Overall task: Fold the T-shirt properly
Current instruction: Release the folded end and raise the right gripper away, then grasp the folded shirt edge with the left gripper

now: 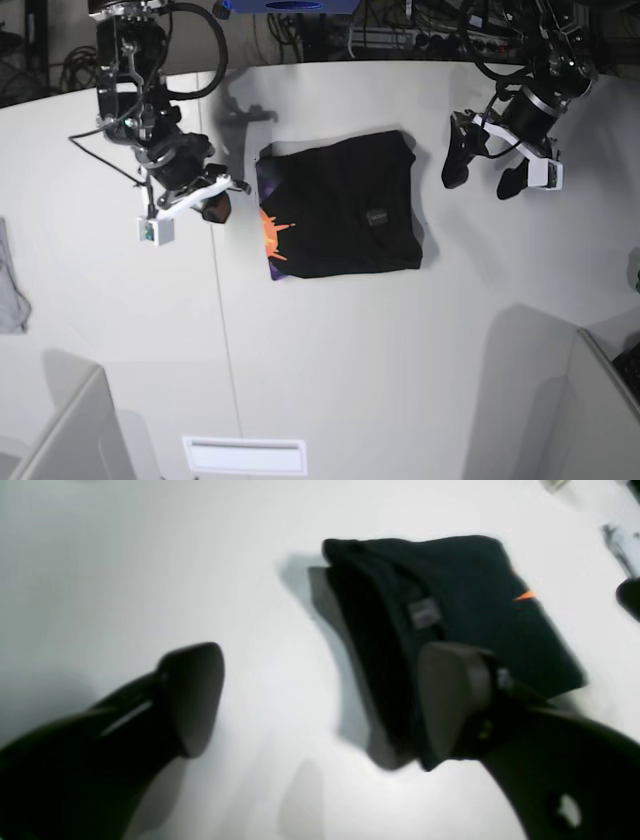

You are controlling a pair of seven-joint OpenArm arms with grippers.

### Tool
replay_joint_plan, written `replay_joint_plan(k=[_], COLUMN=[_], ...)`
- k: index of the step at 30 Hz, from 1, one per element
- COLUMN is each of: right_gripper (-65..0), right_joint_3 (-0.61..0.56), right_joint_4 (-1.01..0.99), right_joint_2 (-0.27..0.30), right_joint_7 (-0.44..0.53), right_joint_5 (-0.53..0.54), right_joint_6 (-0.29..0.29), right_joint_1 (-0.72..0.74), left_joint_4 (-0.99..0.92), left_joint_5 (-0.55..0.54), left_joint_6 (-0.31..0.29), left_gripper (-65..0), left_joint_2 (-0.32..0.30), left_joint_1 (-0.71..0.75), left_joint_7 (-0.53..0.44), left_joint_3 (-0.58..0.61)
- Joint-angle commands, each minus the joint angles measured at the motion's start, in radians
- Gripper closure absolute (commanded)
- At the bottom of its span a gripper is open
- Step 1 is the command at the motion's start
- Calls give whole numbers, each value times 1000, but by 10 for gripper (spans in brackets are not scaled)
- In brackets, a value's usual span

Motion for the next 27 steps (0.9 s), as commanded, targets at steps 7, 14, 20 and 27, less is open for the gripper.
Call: replay_joint_plan(k=[7,14,20,27], right_gripper=[0,0,0,0], right_joint_3=[145,269,362,410], right_joint_4=[19,19,19,19], right_joint_2=[6,5,2,2], right_joint_7=[20,20,17,19], right_joint_5=[6,6,7,7], right_joint_6=[14,143,209,210], right_joint_1=[-52,-101,-126,-143], left_joint_4=[-41,-171,-271,-340], left_joint_5=[-37,-34,-34,-34], left_joint_6=[-9,105,115,254], left_gripper=[-611,-609,-609,-609], left_joint_2=[-9,-27,-24,-27], left_joint_1=[-85,-170,-219,-276], left_joint_7=[-19,-20,-20,-22], left_joint_3=[96,244,254,376])
